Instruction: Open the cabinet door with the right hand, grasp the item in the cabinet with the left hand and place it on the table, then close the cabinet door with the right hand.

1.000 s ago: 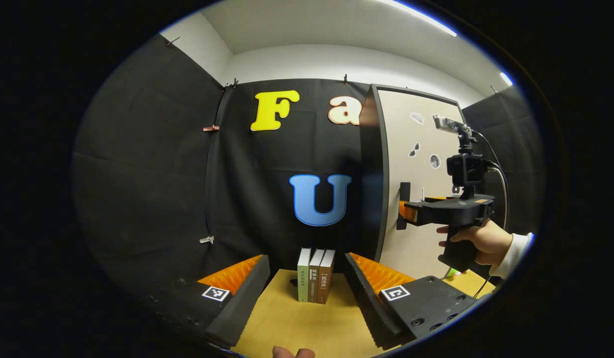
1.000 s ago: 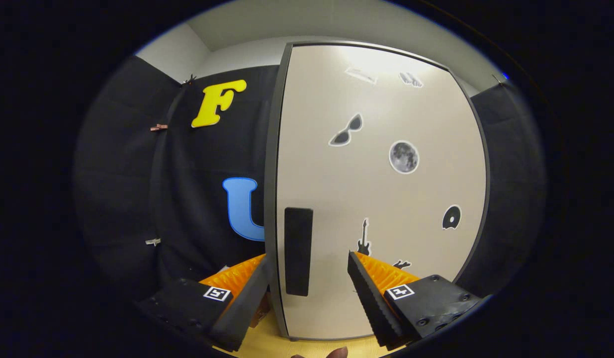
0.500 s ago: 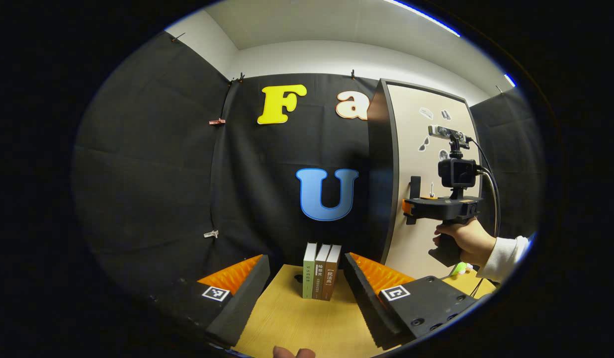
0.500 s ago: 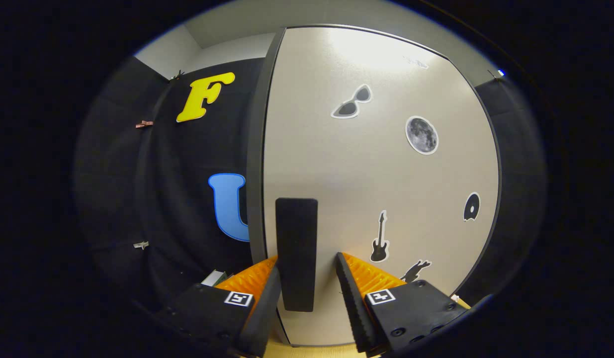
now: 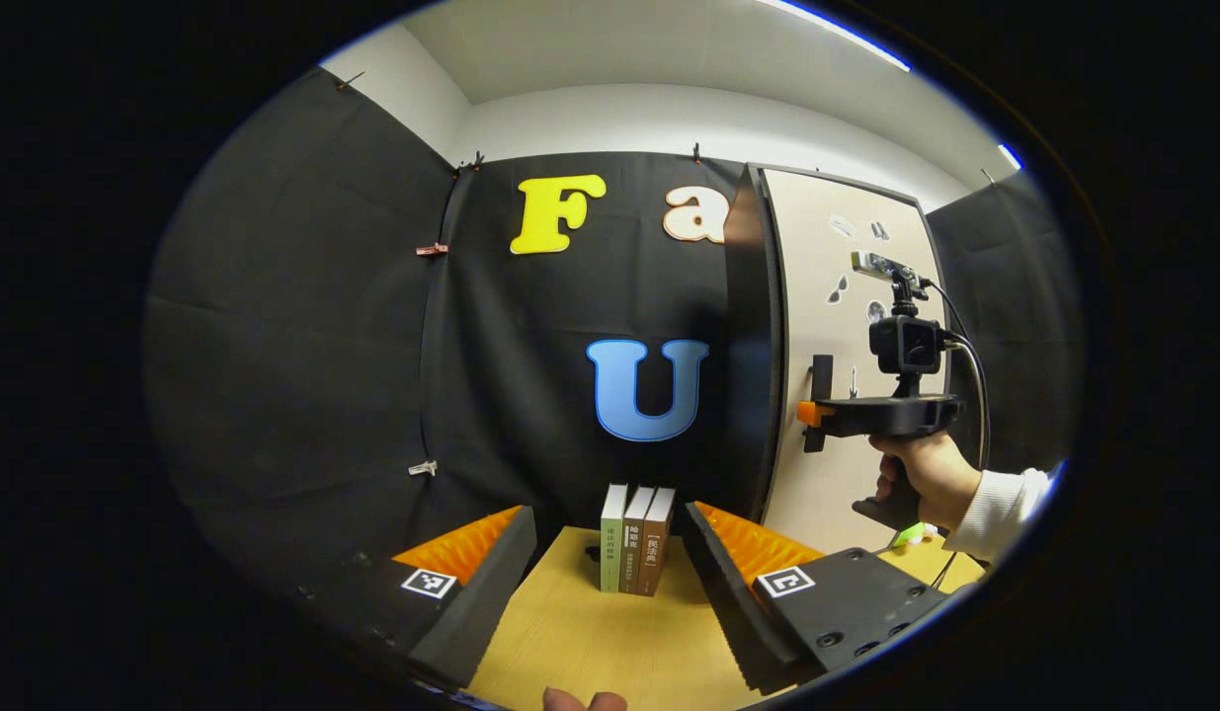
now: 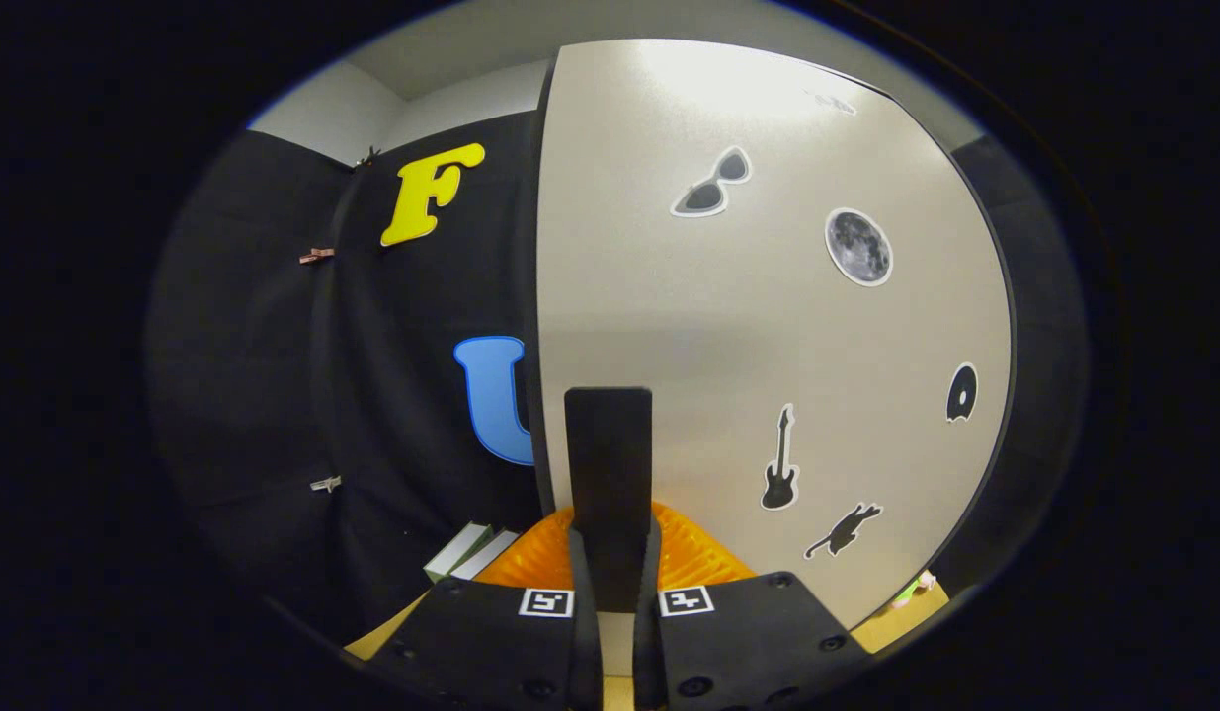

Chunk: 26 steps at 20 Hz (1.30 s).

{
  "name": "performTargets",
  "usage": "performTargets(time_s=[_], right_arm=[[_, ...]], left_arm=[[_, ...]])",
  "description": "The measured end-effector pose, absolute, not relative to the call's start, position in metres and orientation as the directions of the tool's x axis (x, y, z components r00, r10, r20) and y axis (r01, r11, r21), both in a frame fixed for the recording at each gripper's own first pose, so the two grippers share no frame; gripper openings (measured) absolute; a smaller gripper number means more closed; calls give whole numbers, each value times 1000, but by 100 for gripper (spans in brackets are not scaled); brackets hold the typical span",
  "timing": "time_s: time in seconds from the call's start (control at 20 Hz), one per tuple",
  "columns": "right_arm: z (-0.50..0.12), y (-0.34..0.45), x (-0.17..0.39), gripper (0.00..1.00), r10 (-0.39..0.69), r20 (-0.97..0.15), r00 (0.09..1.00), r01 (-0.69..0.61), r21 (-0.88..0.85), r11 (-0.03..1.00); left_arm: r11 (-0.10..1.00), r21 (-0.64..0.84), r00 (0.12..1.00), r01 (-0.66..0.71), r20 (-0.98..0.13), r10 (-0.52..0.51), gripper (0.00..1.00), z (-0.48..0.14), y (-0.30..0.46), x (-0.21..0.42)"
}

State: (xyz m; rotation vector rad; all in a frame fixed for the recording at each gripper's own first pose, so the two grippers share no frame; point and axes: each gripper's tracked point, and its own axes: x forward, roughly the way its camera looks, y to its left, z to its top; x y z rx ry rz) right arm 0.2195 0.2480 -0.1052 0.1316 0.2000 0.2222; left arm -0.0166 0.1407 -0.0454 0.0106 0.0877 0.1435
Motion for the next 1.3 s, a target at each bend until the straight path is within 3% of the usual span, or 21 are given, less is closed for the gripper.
performTargets(time_s=[0.9, 1.3], right_arm=[[-92, 219, 158, 16, 376, -186, 908, -340, 199, 919], [-87, 190, 133, 16, 374, -178, 910, -342, 184, 921]], left_arm=[[995, 15, 993, -97, -64, 98, 94, -33, 78, -64], [998, 25, 998, -54, -41, 55, 94, -21, 50, -64]])
